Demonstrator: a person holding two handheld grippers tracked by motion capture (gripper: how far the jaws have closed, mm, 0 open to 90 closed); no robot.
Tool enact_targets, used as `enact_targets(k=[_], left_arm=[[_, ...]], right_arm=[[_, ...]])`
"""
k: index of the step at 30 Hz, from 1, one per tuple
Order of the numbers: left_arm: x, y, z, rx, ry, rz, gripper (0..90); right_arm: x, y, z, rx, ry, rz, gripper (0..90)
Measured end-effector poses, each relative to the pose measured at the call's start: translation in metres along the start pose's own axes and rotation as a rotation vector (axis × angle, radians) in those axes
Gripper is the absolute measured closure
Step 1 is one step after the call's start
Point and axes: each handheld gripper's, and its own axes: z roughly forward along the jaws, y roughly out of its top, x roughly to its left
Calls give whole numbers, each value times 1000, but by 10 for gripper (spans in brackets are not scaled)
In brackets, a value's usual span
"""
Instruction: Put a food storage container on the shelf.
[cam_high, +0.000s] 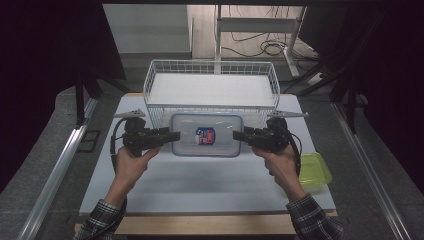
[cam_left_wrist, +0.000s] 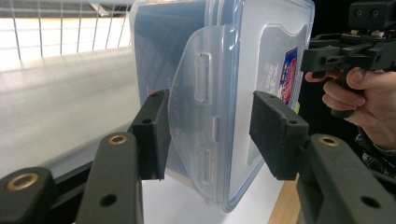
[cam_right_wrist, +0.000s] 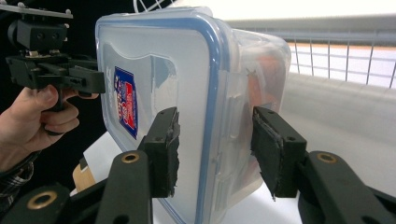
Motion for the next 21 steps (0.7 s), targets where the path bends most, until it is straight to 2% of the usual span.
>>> enact_targets(k=[21], left_arm=[[-1,50,-8,-29,11,33,496]], right_arm=[[0,47,-1,-44,3,-14,528]])
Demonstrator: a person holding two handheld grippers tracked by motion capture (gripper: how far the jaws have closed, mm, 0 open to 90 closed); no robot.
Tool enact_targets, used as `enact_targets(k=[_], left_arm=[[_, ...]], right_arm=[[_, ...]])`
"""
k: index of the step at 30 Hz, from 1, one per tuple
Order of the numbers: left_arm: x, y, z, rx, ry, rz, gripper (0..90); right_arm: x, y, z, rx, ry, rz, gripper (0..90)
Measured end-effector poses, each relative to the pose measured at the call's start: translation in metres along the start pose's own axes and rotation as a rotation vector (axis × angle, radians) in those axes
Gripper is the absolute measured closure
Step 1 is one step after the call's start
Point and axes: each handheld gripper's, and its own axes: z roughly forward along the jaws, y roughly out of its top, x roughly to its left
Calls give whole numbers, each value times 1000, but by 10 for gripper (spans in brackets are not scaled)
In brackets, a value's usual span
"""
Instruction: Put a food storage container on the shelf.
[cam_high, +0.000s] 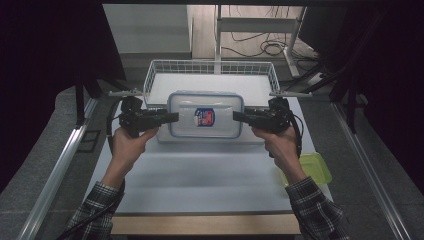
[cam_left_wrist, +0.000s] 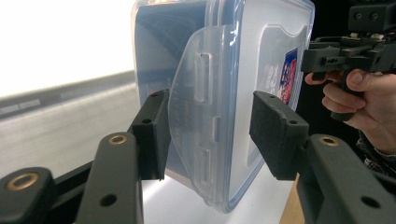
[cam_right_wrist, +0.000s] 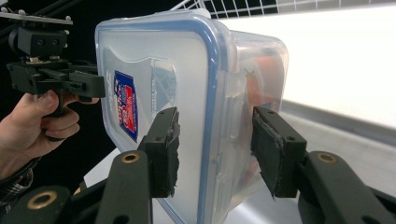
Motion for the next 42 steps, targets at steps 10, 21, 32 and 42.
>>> enact_targets(k=[10,21,32,42], left_arm=[[3,28,1,-7,-3,11,496],[12,45,4,-24,-9,-1,496],[20,62,15,-28,0,-13,496],[30,64,24,-30,4,-36,493]], right_arm=[[-2,24,-1,-29,-5,-8,529],[-9,46,4,-46,-12,-17,528],[-23,59,9,-51,-20,9,524],[-32,68,17,-44,-38,26,514]])
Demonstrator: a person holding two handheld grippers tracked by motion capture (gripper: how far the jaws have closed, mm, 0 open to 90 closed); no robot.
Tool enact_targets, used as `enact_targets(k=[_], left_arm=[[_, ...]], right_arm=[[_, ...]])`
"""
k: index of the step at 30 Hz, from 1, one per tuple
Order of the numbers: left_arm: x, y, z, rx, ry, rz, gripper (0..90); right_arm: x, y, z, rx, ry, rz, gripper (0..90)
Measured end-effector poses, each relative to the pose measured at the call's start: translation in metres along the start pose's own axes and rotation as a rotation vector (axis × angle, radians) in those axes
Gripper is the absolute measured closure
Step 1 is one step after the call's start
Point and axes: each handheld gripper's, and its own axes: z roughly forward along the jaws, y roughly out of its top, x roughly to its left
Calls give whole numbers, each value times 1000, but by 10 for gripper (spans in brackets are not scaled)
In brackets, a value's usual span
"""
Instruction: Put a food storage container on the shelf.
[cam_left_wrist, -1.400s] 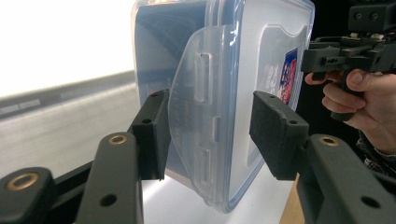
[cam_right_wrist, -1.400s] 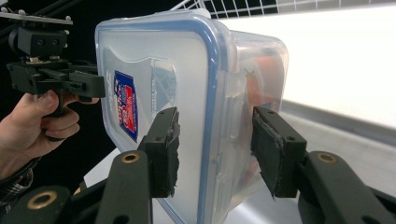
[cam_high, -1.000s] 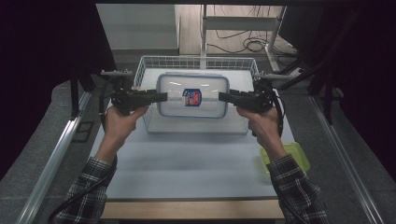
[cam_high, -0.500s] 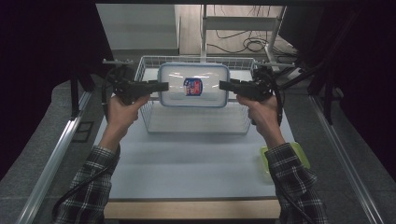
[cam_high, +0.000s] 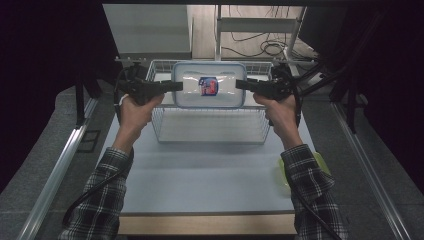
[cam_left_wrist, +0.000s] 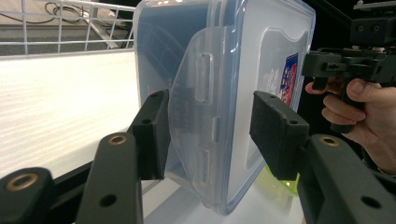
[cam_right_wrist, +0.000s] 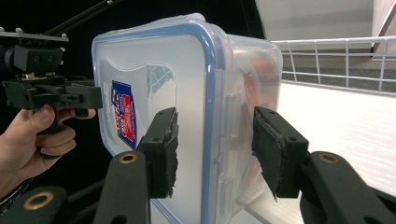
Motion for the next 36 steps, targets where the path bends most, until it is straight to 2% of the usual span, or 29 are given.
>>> enact_targets(k=[6,10,11,13,14,17,22,25,32,36], left_arm=[[0,0,3,-7,9,3,487],[-1,0,4,-10,16,27,481],[-3,-1,4,-6,26,36,482],[-5,-1,5,-3,42,49,473],[-6,-1,6,0,45,51,474],[-5,0,6,2,48,44,469],[-3,2,6,4,59,37,468],[-2,2,6,2,67,39,461],[2,2,8,-3,68,34,428],[7,4,9,-6,62,15,420]], right_arm=[[-5,1,2,-11,3,17,509],[-7,1,3,-17,-1,22,495],[-6,1,3,-17,-15,19,498],[-2,1,4,5,-65,-18,505],[-1,1,5,14,-66,-25,497],[4,0,8,34,-113,-57,504],[4,-2,10,33,-110,-44,529],[4,-3,11,45,-119,-54,534],[0,-9,14,56,-113,-48,536],[-2,-10,15,57,-108,-34,538]])
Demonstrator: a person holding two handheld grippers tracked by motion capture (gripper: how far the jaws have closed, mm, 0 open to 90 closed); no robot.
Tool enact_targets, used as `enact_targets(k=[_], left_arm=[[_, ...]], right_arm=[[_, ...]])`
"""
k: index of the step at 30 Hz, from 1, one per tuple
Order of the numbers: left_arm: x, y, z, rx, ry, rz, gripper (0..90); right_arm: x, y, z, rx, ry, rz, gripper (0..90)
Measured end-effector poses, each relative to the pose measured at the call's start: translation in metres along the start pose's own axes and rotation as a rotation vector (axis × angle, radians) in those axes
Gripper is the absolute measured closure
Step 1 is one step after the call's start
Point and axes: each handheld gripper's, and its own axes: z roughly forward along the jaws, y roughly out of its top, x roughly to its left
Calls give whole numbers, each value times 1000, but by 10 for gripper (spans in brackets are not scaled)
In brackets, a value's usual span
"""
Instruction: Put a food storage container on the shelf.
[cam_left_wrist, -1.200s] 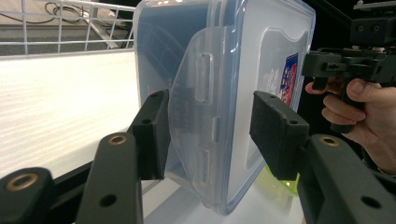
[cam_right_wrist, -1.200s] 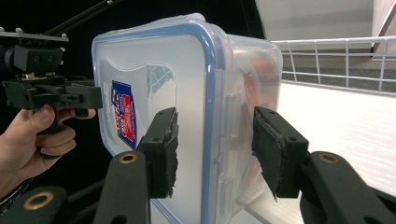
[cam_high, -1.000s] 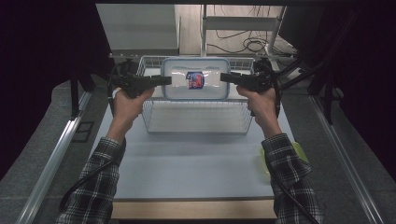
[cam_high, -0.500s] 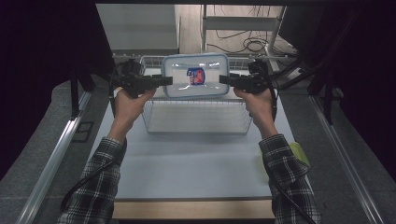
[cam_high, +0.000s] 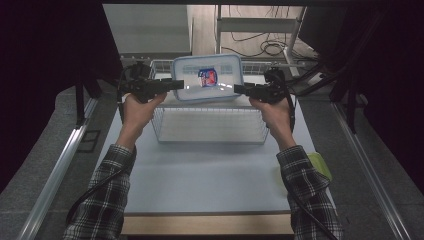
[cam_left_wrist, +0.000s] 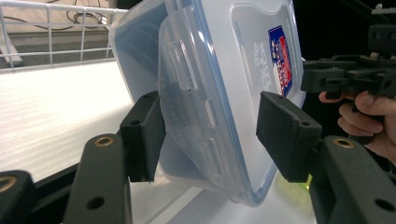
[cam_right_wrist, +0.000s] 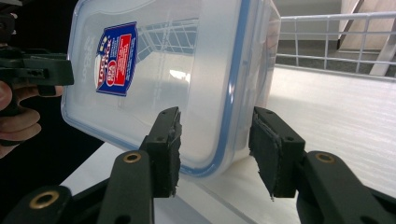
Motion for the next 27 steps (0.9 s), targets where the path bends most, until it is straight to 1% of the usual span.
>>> enact_targets(k=[3,5,9,14,15,17,18,20,22,24,25,26,27], left_arm=[[2,0,1,0,1,-4,404],[3,-1,1,-7,-13,-16,406],[4,0,1,-4,-9,-18,404],[4,-1,2,6,21,-12,374],[4,-1,3,15,28,-8,366],[4,-2,5,36,36,3,392],[4,-3,5,18,41,0,399],[4,-2,6,28,30,-9,420],[3,-1,6,37,36,-4,420],[1,0,5,34,48,6,416],[0,0,6,30,72,15,404],[-1,1,6,28,83,21,378],[-1,1,6,27,90,28,372]], right_arm=[[0,0,0,7,-11,-10,541],[0,0,0,9,-3,-5,542],[-1,0,0,8,-2,0,541],[1,1,0,10,-7,7,533],[1,1,0,9,-8,8,527],[3,2,-1,2,-5,17,508],[3,2,-1,1,-1,23,498],[4,3,-1,6,-4,29,498],[5,4,-1,11,-14,25,498],[7,4,-1,4,-39,10,508],[7,5,-1,-1,-45,4,516],[8,5,-2,-4,-55,-1,519],[9,6,-1,-5,-61,-3,522]])
